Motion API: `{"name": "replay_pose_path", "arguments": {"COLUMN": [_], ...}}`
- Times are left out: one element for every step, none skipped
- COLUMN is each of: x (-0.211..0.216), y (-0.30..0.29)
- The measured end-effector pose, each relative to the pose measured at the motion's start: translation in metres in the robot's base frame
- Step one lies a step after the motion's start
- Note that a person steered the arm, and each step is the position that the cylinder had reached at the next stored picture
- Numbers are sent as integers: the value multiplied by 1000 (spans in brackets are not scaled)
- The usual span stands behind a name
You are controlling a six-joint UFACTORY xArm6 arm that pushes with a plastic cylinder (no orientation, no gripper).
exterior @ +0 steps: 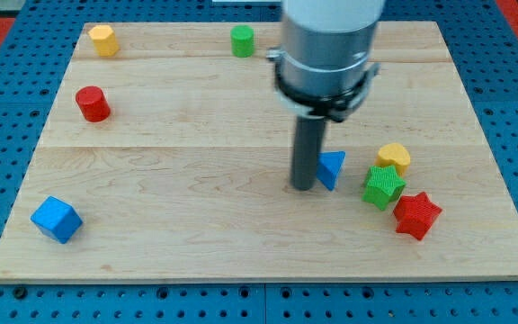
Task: Place the blue cube below the green star
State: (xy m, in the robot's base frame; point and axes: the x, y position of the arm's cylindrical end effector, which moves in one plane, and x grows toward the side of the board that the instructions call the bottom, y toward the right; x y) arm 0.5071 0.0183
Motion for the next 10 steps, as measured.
{"name": "replay_pose_path", "arguments": {"x": [64, 103, 94, 42, 33, 53, 70, 50, 68, 98], "y": [-100, -199, -297, -289, -183, -200, -223, -129, -84, -162]}}
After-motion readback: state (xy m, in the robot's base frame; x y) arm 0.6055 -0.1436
